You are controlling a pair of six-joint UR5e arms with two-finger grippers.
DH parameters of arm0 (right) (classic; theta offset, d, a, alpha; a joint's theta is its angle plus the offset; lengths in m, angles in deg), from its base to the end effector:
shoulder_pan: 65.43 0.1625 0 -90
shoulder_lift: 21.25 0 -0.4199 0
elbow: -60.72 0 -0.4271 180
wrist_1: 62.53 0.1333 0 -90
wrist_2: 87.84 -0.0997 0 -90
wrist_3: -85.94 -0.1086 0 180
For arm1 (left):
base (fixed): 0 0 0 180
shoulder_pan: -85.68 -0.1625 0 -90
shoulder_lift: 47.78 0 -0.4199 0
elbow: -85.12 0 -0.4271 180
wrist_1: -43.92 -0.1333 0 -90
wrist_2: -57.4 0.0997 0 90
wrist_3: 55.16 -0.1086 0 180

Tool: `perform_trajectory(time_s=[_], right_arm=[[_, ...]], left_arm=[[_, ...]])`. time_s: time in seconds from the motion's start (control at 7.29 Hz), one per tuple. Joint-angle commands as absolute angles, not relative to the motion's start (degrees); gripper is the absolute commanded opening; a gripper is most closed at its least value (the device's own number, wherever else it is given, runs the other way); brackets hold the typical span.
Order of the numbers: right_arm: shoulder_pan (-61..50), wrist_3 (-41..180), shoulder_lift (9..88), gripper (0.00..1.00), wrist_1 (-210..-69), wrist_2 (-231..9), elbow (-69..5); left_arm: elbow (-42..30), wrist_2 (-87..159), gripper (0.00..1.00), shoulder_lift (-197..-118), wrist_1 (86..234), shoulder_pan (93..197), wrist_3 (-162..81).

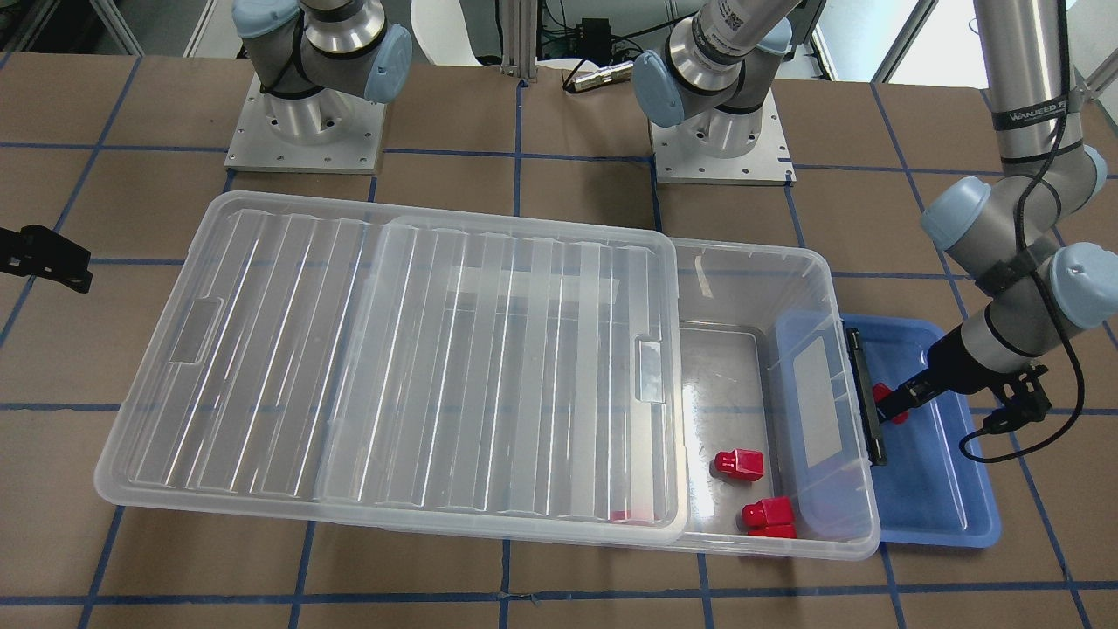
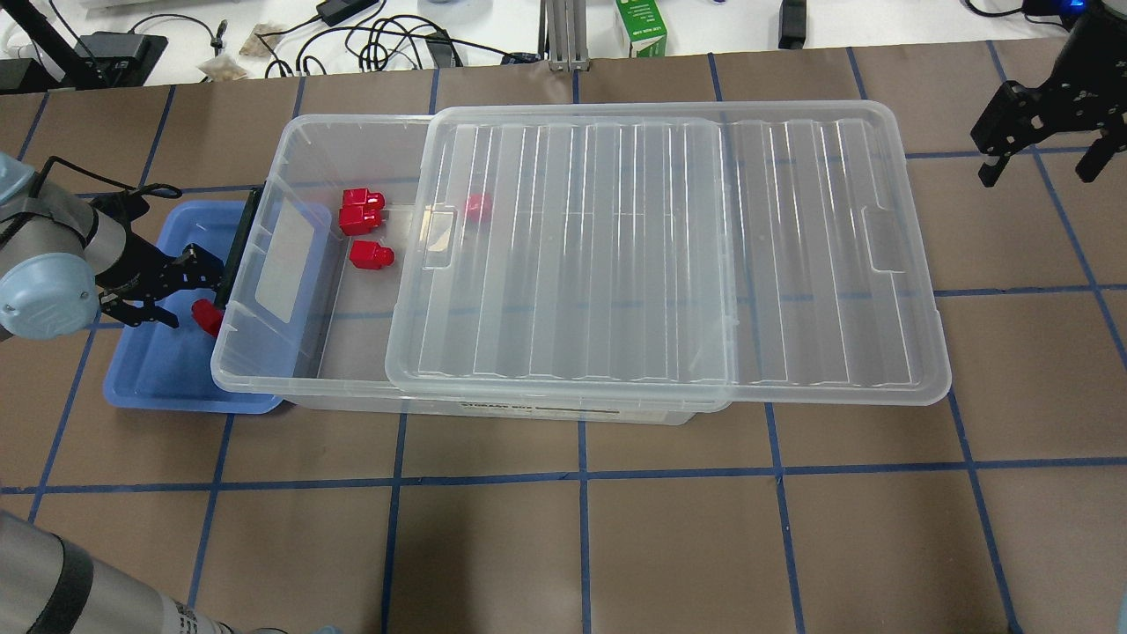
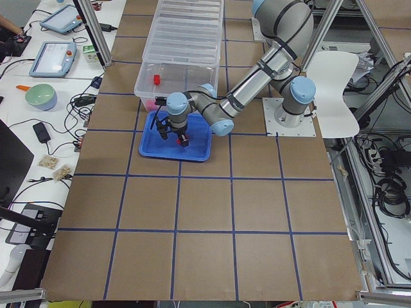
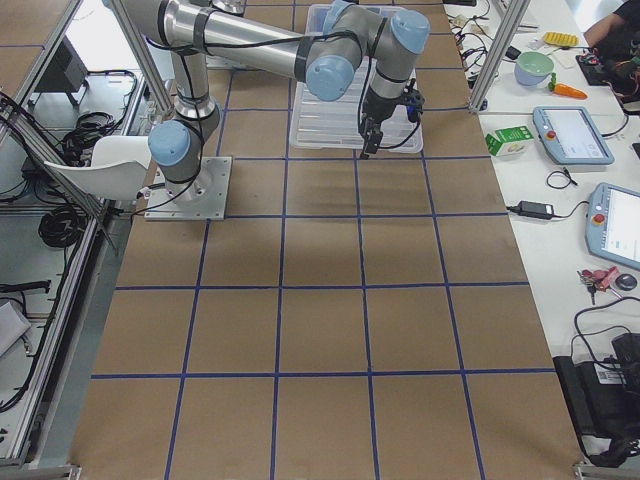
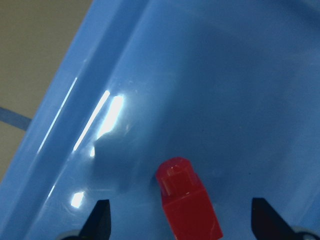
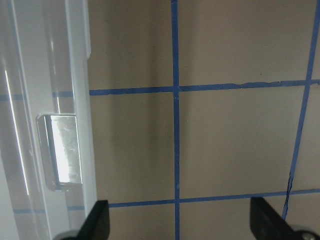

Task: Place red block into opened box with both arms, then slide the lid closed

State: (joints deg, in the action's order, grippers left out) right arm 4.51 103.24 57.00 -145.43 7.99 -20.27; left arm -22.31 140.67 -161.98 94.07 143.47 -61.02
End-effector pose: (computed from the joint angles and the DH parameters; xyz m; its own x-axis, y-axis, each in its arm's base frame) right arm -0.0882 -0.5979 0.4297 -0.9984 0.0350 0.0447 0.0430 0.9803 0.1929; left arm 0.1897 -0.5751 0.1509 -0.8883 -0.4433 0.1197 -0.4444 0.8956 0.0189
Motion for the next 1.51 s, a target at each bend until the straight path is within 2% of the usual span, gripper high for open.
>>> perform_trajectory(time_s=[0.0, 0.14, 0.27, 0.41, 0.96, 1.1, 1.37], right_arm=[[4.4, 103.0, 56.8, 1.00, -145.2, 8.0, -20.6], [4.3, 102.9, 56.6, 1.00, -145.2, 8.0, -21.6], [4.1, 103.0, 56.7, 1.00, -145.2, 8.1, -22.8], [4.2, 103.1, 56.8, 1.00, -145.5, 8.1, -23.4], [4.3, 102.7, 56.7, 1.00, -146.3, 8.2, -23.4], [4.3, 102.6, 56.8, 1.00, -146.0, 8.4, -23.4], [4.3, 102.6, 56.8, 1.00, -145.5, 8.3, -23.4]], left_arm=[[-22.5, 140.7, 0.27, -162.7, 93.8, 143.4, -61.1], [-22.5, 140.9, 0.18, -162.7, 93.8, 143.4, -61.1], [-21.7, 141.1, 0.00, -162.6, 94.6, 143.3, -61.3], [-20.8, 141.2, 0.00, -161.4, 95.2, 143.2, -61.8], [-3.7, 141.3, 0.00, -155.7, 123.9, 144.2, -68.4], [-1.5, 141.3, 0.00, -152.4, 128.8, 146.7, -68.3], [-3.2, 141.3, 0.00, -148.3, 130.5, 157.3, -67.2]])
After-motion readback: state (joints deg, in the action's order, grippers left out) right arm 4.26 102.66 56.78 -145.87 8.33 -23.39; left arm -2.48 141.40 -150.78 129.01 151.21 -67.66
